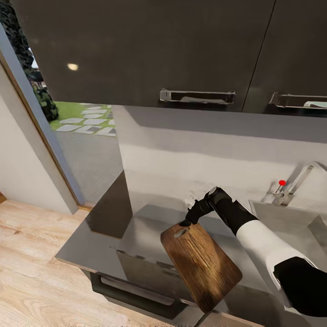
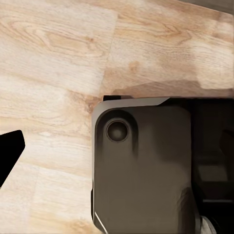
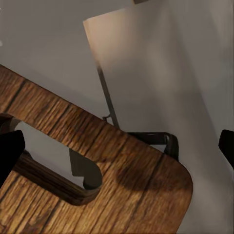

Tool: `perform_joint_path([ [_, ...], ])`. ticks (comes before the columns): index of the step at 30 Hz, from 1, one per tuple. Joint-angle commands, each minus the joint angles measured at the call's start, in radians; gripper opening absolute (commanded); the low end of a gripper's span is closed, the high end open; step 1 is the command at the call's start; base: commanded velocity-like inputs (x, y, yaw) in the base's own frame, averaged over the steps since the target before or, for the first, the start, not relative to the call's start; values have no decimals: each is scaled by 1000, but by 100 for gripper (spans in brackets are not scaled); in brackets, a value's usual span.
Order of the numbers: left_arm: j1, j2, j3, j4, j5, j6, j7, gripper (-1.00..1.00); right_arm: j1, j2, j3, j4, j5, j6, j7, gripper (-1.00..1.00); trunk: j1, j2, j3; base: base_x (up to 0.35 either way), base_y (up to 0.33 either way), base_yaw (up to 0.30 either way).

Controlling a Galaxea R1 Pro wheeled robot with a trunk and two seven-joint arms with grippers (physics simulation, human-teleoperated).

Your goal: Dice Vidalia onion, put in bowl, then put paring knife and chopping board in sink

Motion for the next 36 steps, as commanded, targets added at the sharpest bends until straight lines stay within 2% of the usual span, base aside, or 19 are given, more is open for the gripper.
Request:
perform_joint_path([
  [1, 0, 0, 1, 0, 1, -2, 0, 100, -1, -1, 3, -2, 4, 6, 4, 100, 1, -2, -3, 0, 0, 0],
  [36, 0, 0, 1, 12, 0, -2, 0, 100, -1, -1, 5, 9, 4, 6, 3, 100, 1, -2, -59, 0, 0, 0],
])
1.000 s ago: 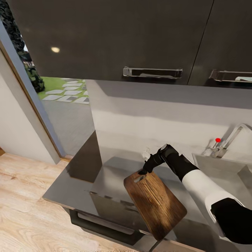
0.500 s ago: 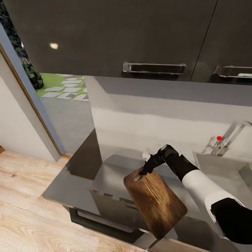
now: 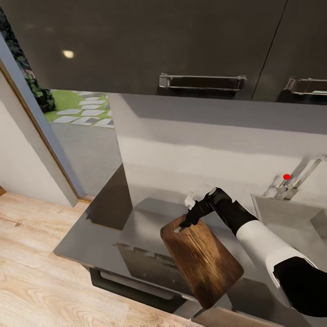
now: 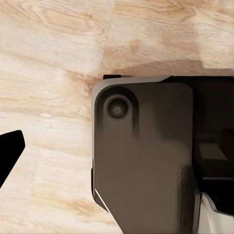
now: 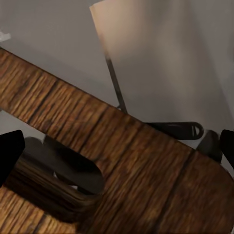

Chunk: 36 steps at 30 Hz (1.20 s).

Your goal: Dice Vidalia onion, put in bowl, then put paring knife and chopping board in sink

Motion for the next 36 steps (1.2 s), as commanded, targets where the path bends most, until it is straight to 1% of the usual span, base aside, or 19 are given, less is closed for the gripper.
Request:
perform_joint_path([
  [1, 0, 0, 0, -1, 1, -2, 0, 100, -1, -1, 3, -2, 3, 6, 4, 100, 1, -2, -3, 0, 0, 0],
  [16, 0, 0, 0, -1, 1, -2, 0, 100, 0, -2, 2, -2, 3, 6, 4, 100, 1, -2, -27, 0, 0, 0],
  [20, 0, 0, 0, -1, 1, -2, 0, 100, -1, -1, 2, -2, 8, 6, 2, 100, 1, -2, -30, 0, 0, 0],
  [24, 0, 0, 0, -1, 1, -2, 0, 100, -1, 5, 3, -2, 48, 6, 1, 100, 1, -2, -30, 0, 0, 0],
  [25, 0, 0, 0, -1, 1, -2, 0, 100, -1, 6, 3, -2, 65, 6, 0, 100, 1, -2, -30, 0, 0, 0],
  [26, 0, 0, 0, -1, 1, -2, 0, 100, -1, 7, 3, -2, 75, 6, 0, 100, 1, -2, -30, 0, 0, 0],
  [27, 0, 0, 0, -1, 1, -2, 0, 100, -1, 8, 3, -2, 99, 6, 0, 100, 1, -2, -30, 0, 0, 0],
  [29, 0, 0, 0, -1, 1, -2, 0, 100, -1, 9, 3, -2, 114, 6, 1, 100, 1, -2, -30, 0, 0, 0],
  [32, 0, 0, 0, -1, 1, -2, 0, 100, -1, 10, 3, -2, 125, 6, 0, 100, 1, -2, -30, 0, 0, 0],
  [36, 0, 0, 0, -1, 1, -2, 0, 100, -1, 11, 3, 10, 129, 5, -2, 100, 1, -2, -30, 0, 0, 0],
])
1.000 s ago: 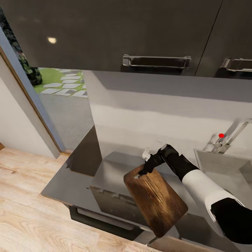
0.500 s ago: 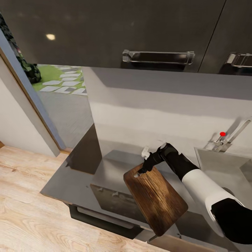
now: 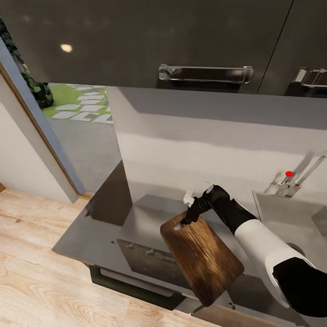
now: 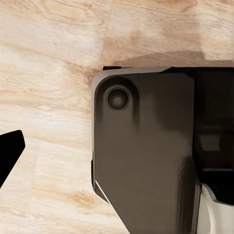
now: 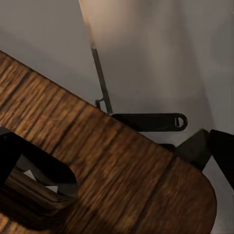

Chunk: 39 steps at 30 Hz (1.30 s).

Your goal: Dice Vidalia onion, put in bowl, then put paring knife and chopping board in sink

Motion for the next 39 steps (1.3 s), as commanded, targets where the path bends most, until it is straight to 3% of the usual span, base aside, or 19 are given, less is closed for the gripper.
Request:
perform_joint_path([
  [1, 0, 0, 0, -1, 1, -2, 0, 100, 0, -1, 5, 71, 19, 5, 2, 100, 1, -1, -2, 0, 0, 0],
  [22, 0, 0, 0, -1, 1, -2, 0, 100, 0, 0, 4, 78, 20, 6, 3, 100, 1, -1, -2, 0, 0, 0],
  [23, 0, 0, 0, -1, 1, -2, 0, 100, 0, 0, 3, 78, 20, 6, 3, -100, 1, -1, -2, 0, 0, 0],
  [39, 0, 0, 0, -1, 1, -2, 0, 100, 0, 0, 3, 77, 21, 11, 6, -100, 1, -1, -2, 0, 0, 0],
])
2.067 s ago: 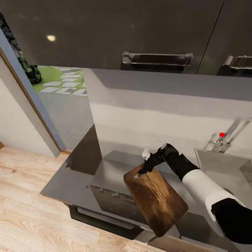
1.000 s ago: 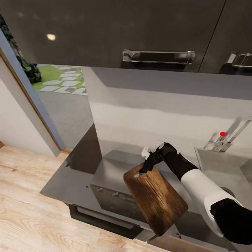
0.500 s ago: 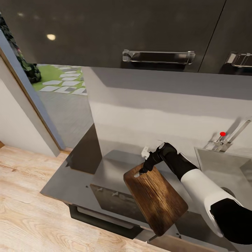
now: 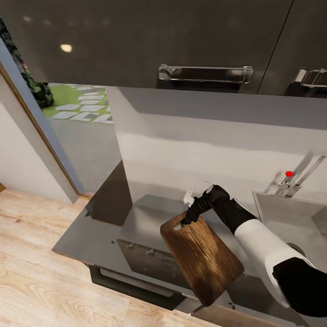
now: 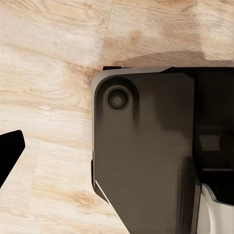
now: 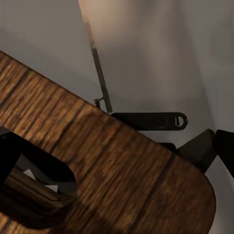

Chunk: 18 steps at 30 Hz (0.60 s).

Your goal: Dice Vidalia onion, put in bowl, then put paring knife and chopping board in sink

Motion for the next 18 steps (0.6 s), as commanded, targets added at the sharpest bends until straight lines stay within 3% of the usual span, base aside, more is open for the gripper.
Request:
perform_joint_path([
  [1, 0, 0, 0, -1, 1, -2, 0, 100, 0, -1, 5, 78, 16, 4, 5, -100, 1, -1, -2, 0, 0, 0],
  [18, 0, 0, 0, -1, 1, -2, 0, 100, 0, -2, 2, 67, 19, 10, 7, -100, 1, -1, 18, 0, 0, 0],
])
